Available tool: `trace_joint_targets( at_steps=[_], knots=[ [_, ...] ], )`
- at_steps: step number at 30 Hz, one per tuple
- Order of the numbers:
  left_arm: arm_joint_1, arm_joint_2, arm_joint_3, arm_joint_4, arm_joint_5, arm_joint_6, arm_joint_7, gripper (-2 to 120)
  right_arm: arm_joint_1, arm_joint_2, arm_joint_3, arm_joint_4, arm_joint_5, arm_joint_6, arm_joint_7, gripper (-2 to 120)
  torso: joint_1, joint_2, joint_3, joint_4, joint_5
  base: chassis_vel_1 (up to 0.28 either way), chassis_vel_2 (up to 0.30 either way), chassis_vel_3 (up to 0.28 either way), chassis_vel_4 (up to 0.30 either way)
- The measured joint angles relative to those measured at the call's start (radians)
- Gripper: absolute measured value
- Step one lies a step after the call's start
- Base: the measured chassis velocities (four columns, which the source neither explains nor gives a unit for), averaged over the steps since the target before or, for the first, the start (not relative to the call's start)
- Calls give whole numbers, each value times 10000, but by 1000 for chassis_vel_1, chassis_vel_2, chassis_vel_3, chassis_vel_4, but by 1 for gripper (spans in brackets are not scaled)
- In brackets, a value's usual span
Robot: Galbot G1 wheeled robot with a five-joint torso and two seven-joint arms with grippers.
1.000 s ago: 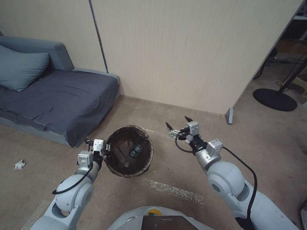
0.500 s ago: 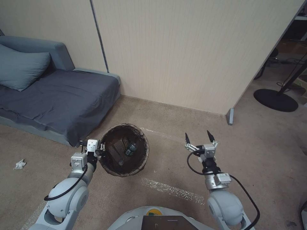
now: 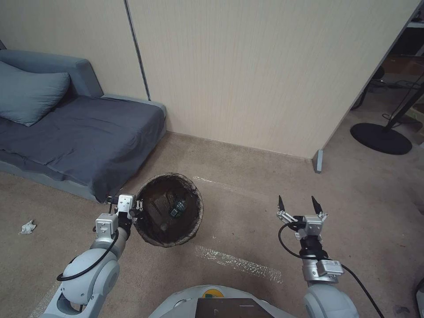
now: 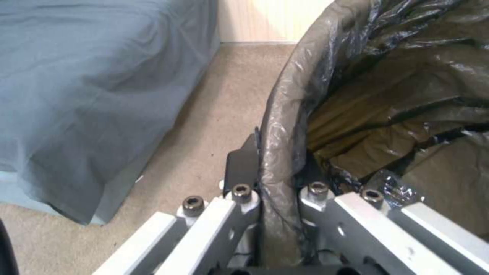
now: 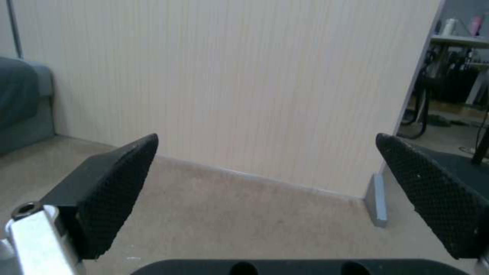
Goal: Pick up the trash bin, then pick up the garbage from the floor and place it into the trash bin.
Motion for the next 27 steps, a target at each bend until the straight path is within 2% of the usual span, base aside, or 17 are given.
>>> trace_joint_targets(
  at_steps=[7, 18, 27],
  knots=[
    [14, 18, -6, 0, -27, 71, 0, 3, -111, 151, 233, 19, 43, 81, -182, 100, 0, 0, 0, -1, 1, 0, 0, 0, 0],
    [106, -48, 43, -86, 29, 91, -9, 3, -69, 847, 1100, 101, 157, -3, -1325, 100, 0, 0, 0, 0, 0, 34, 33, 36, 36],
    [139, -104, 107, -121, 106, 99, -28, 3, -48, 786, 1225, 110, 212, -34, -1463, 100, 0, 0, 0, 3, 0, 80, 87, 87, 89]
  ],
)
